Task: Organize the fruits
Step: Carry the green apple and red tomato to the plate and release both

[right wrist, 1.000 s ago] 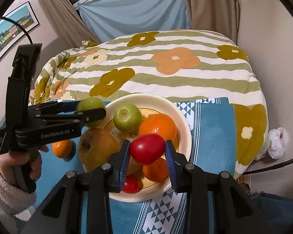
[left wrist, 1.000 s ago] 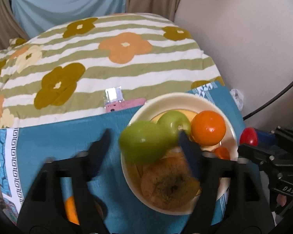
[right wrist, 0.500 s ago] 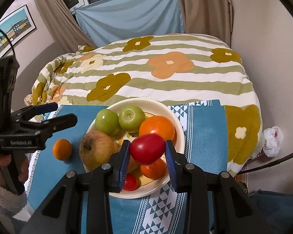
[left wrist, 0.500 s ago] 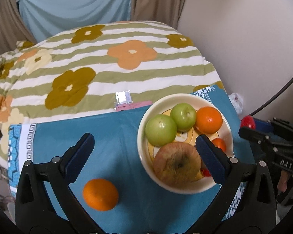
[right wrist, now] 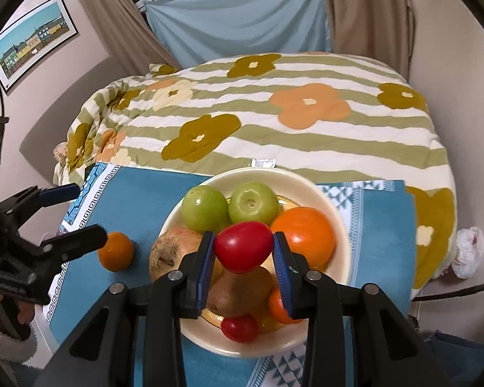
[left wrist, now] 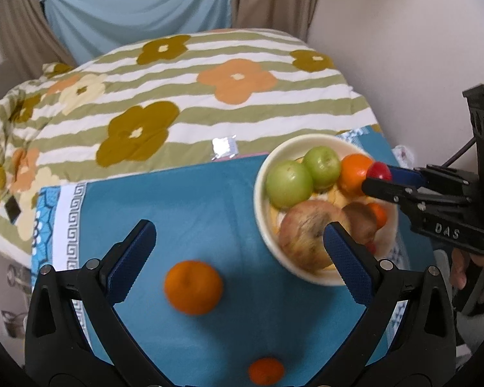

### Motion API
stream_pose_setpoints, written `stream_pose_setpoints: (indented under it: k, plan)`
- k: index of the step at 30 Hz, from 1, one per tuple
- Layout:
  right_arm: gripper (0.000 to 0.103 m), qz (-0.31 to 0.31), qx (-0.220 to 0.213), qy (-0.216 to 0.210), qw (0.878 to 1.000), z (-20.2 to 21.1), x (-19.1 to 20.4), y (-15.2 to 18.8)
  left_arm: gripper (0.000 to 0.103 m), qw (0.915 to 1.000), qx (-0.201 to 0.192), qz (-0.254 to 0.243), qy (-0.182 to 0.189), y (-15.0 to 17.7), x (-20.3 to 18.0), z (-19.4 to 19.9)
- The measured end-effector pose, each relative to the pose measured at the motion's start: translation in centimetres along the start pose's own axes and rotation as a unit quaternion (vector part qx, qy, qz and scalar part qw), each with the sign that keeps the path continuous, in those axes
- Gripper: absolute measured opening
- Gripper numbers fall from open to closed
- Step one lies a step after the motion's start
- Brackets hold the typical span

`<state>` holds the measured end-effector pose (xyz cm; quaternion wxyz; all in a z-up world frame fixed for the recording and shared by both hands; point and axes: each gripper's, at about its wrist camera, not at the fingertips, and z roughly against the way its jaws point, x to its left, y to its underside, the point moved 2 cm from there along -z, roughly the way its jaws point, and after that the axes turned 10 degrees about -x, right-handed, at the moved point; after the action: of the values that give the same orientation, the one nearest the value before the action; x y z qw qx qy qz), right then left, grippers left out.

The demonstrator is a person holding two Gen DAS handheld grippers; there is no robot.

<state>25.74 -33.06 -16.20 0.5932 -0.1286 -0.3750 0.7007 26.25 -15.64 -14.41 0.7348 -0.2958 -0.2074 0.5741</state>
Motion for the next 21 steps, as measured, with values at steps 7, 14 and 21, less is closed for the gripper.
stream_pose_setpoints:
  k: [7,14,21]
  plan:
    - [0.033,0.004,0.007,0.005,1.000,-1.3,0.2,0.3,0.103,0.9996,0.009,0.027,-0.010,1.8,1.8,0.5]
    - [0.089,-0.011,-0.010,-0.001,1.000,-0.8,-0.1,0.2,0.103,0.9989,0.009,0.045,-0.012,3.1,2.5,1.0]
    - [0.103,-0.019,-0.029,0.002,0.999,1.0,-0.3,0.5,0.103,0.9989,0.000,0.040,-0.024,3.3,2.5,2.1]
